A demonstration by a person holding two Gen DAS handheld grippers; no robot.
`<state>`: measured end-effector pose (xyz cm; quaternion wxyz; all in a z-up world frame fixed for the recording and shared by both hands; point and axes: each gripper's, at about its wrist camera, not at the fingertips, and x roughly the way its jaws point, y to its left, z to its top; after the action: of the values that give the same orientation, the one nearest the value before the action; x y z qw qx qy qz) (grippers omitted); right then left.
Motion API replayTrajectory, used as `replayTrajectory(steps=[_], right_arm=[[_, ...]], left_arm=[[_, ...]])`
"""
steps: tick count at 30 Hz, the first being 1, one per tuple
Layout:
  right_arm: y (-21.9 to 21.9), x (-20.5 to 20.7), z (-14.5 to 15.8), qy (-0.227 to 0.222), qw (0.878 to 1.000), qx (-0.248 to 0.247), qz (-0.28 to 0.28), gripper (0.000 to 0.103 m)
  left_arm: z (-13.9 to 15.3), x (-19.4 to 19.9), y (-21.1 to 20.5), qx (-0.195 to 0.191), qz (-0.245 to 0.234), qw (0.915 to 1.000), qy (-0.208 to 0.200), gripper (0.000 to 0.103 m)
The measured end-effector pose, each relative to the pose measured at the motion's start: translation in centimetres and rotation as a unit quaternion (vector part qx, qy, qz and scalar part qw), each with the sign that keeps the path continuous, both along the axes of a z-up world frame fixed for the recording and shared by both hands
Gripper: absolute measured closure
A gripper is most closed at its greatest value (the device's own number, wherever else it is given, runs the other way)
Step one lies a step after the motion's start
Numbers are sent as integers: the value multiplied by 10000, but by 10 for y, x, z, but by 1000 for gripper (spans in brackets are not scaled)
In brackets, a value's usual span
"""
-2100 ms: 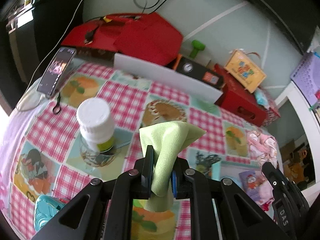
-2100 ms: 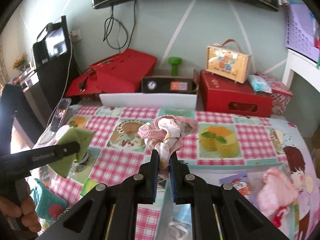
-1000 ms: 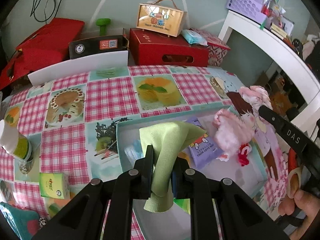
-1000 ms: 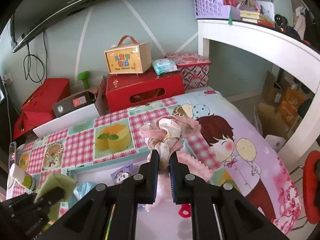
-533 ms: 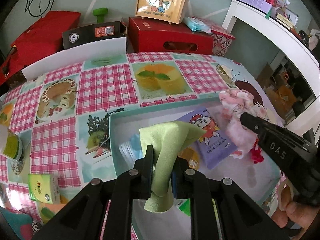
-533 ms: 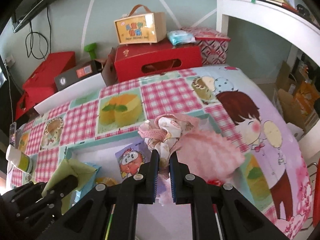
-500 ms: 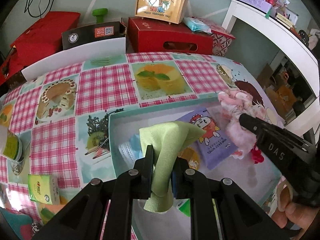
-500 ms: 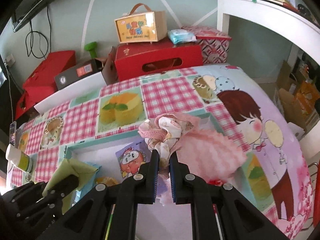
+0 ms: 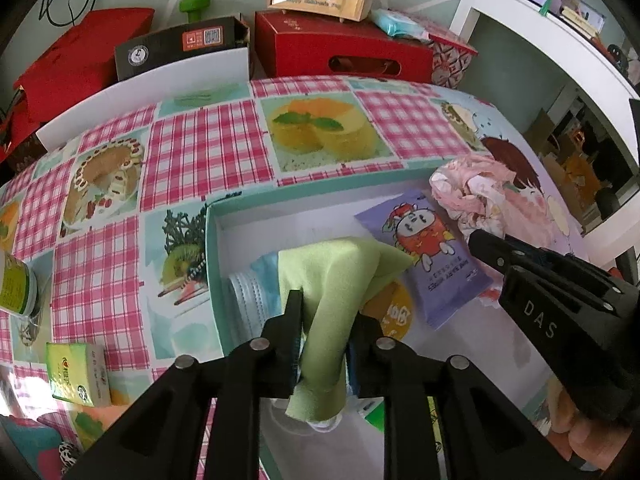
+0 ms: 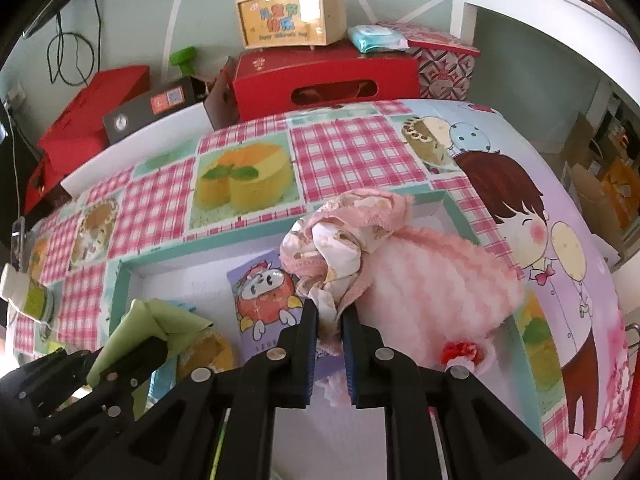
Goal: Organize soft objects
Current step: 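Open the left gripper to drop the green cloth while the right gripper releases the floral cloth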
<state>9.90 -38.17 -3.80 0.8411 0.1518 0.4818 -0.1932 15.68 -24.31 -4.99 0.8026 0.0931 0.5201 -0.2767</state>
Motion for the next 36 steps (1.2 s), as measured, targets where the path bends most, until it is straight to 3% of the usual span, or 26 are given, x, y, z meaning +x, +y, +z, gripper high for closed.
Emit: replayTrajectory(steps=[4,7,11,14,16,18,23,26,30,32,36], right_arm=[[4,1,0,165,9997,-167,39,86],[5,1,1,217,9995,-197,82,84],[7,-1,9,196,9995,-252,79,82],[7,-3,17,113,9994,-312,67,72],[8,-5,24,40,9993,-376,43,56],[8,-7,31,-56,9989,-463,-18,45],[7,-10,40,-155,9985,-516,-74,43],[6,-8,38,-100,9985,-533,-99,34],[5,-6,32,-9,9990,-451,-34,24],[6,-5,29,33,9990,-454,-3,20],[8,-3,27,71,9988,-478,34,18]], left_arm=[[1,-2,0,24,-16,10000,6,59],[6,-4,0,21,-64,10000,-4,57],[17,-6,3,-20,-49,10000,-57,47],[26,-7,8,-78,-51,9999,-131,46],[31,-7,11,-125,-22,9998,-134,45],[36,-5,15,-178,34,9997,-133,45],[45,3,32,-250,369,9987,-231,37],[44,12,43,-239,689,9970,-254,28],[34,23,56,-273,1063,9939,-92,24],[27,27,62,-274,1235,9920,-10,15],[23,31,68,-269,1438,9892,-25,13]])
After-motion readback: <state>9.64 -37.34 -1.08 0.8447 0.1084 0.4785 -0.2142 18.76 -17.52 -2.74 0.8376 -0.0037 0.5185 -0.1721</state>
